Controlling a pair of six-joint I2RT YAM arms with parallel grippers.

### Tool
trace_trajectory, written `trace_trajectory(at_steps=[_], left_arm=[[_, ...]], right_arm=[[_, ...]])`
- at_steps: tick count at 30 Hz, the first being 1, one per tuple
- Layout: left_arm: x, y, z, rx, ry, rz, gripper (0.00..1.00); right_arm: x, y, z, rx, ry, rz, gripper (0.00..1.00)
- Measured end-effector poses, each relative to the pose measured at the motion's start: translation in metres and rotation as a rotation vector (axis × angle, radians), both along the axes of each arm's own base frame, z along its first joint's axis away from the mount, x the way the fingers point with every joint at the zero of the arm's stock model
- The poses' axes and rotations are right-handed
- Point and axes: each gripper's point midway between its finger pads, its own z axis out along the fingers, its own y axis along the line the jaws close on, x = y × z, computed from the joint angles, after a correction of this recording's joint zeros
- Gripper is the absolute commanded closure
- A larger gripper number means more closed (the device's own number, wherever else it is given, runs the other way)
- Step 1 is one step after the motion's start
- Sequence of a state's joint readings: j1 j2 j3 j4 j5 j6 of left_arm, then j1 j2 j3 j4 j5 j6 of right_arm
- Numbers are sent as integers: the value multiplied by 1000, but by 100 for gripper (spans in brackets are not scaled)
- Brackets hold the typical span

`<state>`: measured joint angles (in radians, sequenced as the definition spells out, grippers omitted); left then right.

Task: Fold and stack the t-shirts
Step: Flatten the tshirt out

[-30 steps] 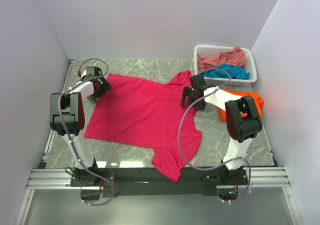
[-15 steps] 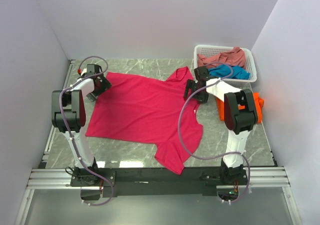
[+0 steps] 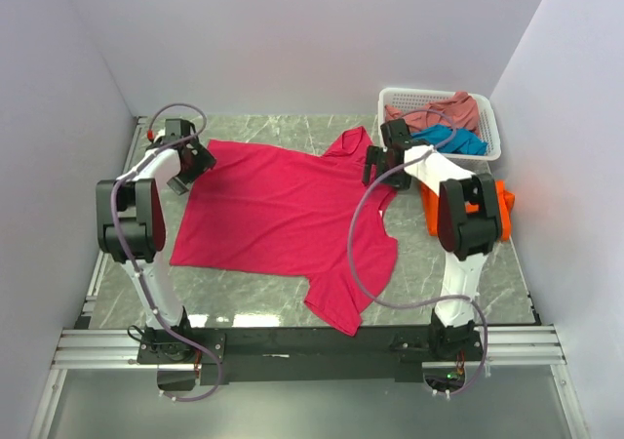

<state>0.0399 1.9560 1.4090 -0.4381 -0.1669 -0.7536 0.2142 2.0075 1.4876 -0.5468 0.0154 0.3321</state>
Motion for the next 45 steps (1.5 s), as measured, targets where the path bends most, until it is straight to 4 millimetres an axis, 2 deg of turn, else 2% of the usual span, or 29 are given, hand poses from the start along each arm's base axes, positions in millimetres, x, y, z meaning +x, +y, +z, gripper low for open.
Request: trace_trajectory(at_steps=[3,5,8,10,12,14,17,20,24,25,27,28,29,30,31,32,34,37,42,45], left_arm=[[-21,1,17,-17,-7,64,0],[-48,2,27,-31,-3,123,1],[-104,2,25,-68,28,238,1],[-144,2,13,-83,72,307,1],[-185,4,-4,-79,137,375,1],[-222,8,-14,-61,192,430,1],[-252,13,-19,-46,201,493,2],[-260,17,-21,-50,176,522,8],[-258,21,-27,-52,172,538,18],[-256,22,-29,-51,172,539,26],[-254,24,-35,-48,187,542,34],[-255,25,-39,-41,207,540,47],[-253,26,-39,-41,209,540,53],[-251,27,-39,-38,208,535,75],[-249,28,-40,-37,205,537,90],[-246,28,-40,-39,198,536,99],[-240,29,-40,-40,180,524,99],[-235,30,-39,-39,163,514,99],[-231,30,-39,-39,150,508,99],[-230,30,-38,-39,146,508,99]], right_arm=[[-15,8,26,-21,-59,32,8],[-30,20,47,-26,-108,62,7],[-53,45,82,-2,-208,112,7],[-70,59,93,26,-251,145,7],[-90,66,92,41,-255,168,7],[-106,67,81,43,-235,181,7],[-127,63,60,33,-184,184,8],[-145,58,45,31,-145,186,8],[-160,57,41,47,-135,188,8],[-163,58,40,51,-134,194,8],[-169,63,41,64,-134,208,9],[-173,66,42,71,-133,217,9],[-175,69,43,79,-136,225,10],[-178,71,44,86,-136,234,10],[-182,74,46,92,-137,248,12],[-187,77,47,98,-136,264,13],[-201,86,49,110,-133,317,15],[-235,103,51,114,-121,446,19],[-320,143,42,128,-41,752,26],[-359,155,31,113,20,874,29]])
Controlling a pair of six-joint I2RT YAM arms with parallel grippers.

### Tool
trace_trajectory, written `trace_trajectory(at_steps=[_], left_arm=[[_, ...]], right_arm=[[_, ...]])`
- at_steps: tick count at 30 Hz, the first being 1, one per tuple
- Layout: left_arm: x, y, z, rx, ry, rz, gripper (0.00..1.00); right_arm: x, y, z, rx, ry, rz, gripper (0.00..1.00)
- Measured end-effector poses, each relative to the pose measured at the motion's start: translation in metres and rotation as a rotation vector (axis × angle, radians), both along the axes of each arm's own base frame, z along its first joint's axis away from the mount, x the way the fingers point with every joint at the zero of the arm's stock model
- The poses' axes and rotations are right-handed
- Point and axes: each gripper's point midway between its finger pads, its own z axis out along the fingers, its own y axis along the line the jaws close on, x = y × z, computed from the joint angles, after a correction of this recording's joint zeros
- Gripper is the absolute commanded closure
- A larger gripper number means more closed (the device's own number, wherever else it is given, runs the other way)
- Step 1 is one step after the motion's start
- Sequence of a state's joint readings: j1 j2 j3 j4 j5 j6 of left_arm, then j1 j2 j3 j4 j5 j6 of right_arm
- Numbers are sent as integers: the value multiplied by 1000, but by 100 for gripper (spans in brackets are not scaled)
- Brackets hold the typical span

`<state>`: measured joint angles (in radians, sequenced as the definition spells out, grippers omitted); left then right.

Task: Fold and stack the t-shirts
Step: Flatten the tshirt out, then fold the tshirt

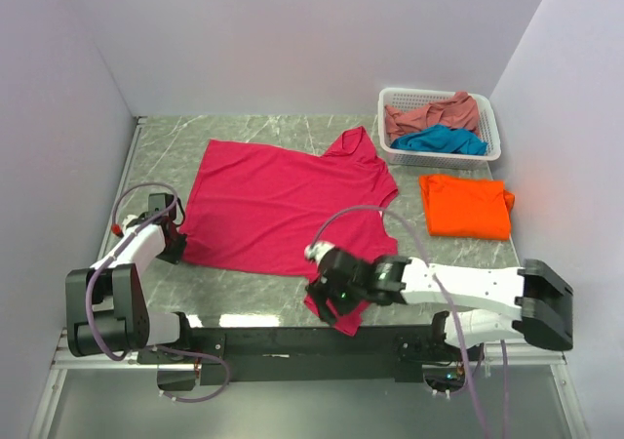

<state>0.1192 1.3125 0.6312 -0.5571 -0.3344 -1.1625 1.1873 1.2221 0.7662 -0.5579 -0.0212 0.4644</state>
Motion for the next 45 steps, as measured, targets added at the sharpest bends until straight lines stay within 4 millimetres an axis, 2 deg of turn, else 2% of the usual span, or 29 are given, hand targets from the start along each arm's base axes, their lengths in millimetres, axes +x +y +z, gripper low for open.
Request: trace_trajectory(at_steps=[3,8,11,12,15,16,18,22,28,31,33,36,41,45], left_arm=[[-2,0,0,1,-8,0,99],[-8,-1,1,2,-18,1,99],[-9,0,5,5,-28,8,99],[-9,0,6,5,-32,11,99],[-12,0,9,7,-36,29,99],[-13,1,11,8,-39,36,99],[-16,1,14,11,-45,53,99],[-25,2,23,15,-56,78,99],[-32,4,42,30,-118,104,99],[-36,5,44,35,-118,108,99],[-38,4,44,34,-112,107,99],[-35,4,48,31,-112,103,99],[-8,4,68,18,-161,94,99],[16,2,79,6,-178,82,99]], right_arm=[[-23,1,-24,-94,35,57,32],[-20,-18,-57,-263,31,3,35],[-16,-22,-62,-299,14,-25,49],[-15,-23,-63,-303,9,-33,62],[-13,-25,-63,-313,0,-55,82],[-13,-26,-63,-317,-2,-63,92],[-14,-28,-63,-324,-5,-77,100],[-24,-35,-58,-340,17,-83,100],[-39,-32,-23,-211,67,-77,100],[-40,-36,-13,-189,80,-85,100],[-35,-40,-11,-194,90,-111,100],[-14,-50,-10,-209,86,-190,100],[37,-60,7,-183,39,-335,100],[68,-62,25,-177,-21,-375,100]])
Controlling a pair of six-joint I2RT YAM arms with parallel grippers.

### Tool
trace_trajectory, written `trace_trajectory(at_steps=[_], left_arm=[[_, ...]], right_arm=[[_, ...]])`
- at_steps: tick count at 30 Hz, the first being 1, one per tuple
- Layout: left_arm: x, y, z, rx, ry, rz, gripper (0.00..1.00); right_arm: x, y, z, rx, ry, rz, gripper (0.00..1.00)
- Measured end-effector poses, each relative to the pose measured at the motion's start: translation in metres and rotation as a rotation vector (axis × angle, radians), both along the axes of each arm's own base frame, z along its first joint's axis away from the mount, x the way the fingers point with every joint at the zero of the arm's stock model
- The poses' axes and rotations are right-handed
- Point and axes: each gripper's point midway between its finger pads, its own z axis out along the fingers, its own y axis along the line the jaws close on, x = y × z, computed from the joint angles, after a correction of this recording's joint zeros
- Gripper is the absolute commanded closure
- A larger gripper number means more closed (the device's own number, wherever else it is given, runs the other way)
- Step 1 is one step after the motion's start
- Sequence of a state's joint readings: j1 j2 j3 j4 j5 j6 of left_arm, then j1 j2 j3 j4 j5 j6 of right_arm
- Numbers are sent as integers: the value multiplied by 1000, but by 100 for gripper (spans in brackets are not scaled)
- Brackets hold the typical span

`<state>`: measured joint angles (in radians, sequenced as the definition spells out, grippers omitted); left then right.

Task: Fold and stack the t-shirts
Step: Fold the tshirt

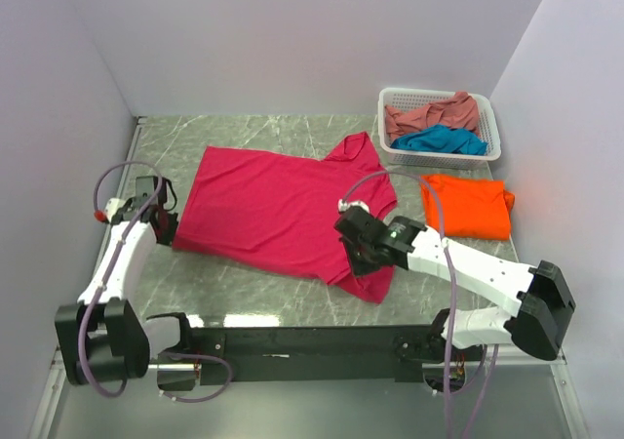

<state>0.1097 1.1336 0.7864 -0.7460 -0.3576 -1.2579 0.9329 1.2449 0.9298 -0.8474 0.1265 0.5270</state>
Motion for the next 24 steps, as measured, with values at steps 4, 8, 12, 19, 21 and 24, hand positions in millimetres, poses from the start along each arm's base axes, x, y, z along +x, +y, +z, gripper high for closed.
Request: trace_trajectory(at_steps=[4,8,12,19,21,24], left_arm=[[25,-4,4,-7,-14,-19,99],[45,-9,4,-14,-14,-28,99],[61,-9,0,-17,4,-29,99],[82,-9,-15,-28,28,-19,99],[88,-10,-20,-30,31,-18,99],[97,-9,-30,-32,43,-18,89]], right_arm=[[29,-4,9,-33,-41,-14,100],[56,-9,11,-80,-63,-31,100],[82,-12,15,-121,-89,-35,100],[121,-20,18,-186,-120,-49,100],[133,-22,16,-201,-133,-45,100],[153,-23,13,-228,-150,-30,100]])
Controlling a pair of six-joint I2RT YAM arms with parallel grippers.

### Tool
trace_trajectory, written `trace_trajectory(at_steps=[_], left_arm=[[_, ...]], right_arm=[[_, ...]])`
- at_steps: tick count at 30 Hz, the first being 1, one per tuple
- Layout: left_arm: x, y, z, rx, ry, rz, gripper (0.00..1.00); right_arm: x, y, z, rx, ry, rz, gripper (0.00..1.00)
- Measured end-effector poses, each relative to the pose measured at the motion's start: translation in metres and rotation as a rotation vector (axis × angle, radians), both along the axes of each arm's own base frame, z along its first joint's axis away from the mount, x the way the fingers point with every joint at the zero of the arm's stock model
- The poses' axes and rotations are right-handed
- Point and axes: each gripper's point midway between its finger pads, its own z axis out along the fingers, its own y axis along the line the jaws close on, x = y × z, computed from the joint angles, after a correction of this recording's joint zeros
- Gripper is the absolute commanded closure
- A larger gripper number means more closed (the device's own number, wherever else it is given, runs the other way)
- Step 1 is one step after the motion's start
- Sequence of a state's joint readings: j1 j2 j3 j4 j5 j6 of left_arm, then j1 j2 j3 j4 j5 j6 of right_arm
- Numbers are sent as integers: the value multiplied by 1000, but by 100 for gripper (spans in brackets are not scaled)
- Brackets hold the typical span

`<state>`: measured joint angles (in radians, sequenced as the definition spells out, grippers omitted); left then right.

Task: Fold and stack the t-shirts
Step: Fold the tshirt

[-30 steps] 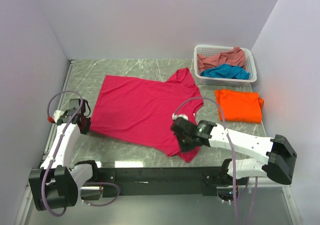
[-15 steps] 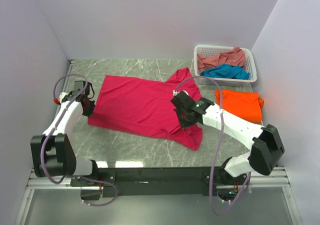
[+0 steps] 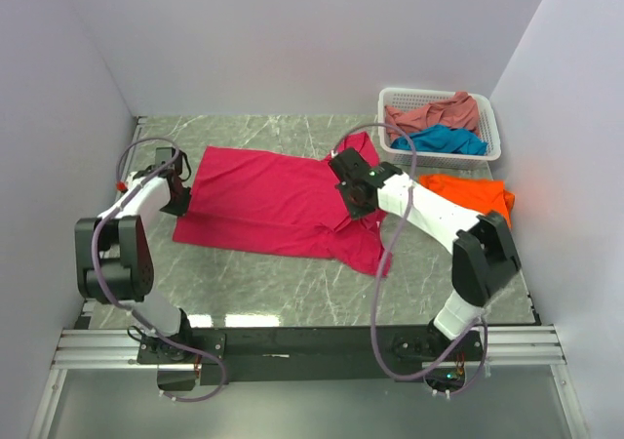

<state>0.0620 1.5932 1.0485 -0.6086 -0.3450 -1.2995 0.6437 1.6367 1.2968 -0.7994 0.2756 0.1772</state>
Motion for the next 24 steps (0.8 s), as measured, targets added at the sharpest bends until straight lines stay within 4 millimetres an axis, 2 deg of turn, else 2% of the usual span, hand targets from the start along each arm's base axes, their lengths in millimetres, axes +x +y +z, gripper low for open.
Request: trace_trajectory(at_steps=[1,4,5,7,8,9,10,11,12,15,19,21,24], left_arm=[[4,0,-4,0,6,-1,77],[13,1,-13,1,25,-6,57],[17,1,-14,1,29,-8,47],[24,1,-14,3,26,-20,33],[27,0,-12,2,19,-26,15],[29,1,-9,8,16,-38,7],[31,0,-6,10,7,-44,1],[33,0,-2,13,-3,-47,1],[34,0,2,17,-13,-52,1],[33,-1,20,35,-50,-67,1],[24,-4,43,51,-111,-97,0],[20,-8,47,48,-133,-125,1],[18,-18,39,30,-127,-185,1]], right_arm=[[9,1,-2,-8,-6,7,98],[35,2,-9,-32,-28,18,68],[46,1,-11,-49,-43,18,60],[67,-2,-15,-94,-75,4,54],[77,-4,-16,-121,-93,-9,51],[86,-4,-15,-138,-113,-28,49],[93,-5,-14,-147,-134,-50,45],[95,-6,-13,-146,-148,-66,38],[96,-6,-10,-138,-157,-85,17],[83,-5,-3,-50,-179,-123,12],[38,-1,1,138,-146,-141,11],[13,2,-3,236,-110,-150,10],[-18,12,-17,359,-33,-156,10]])
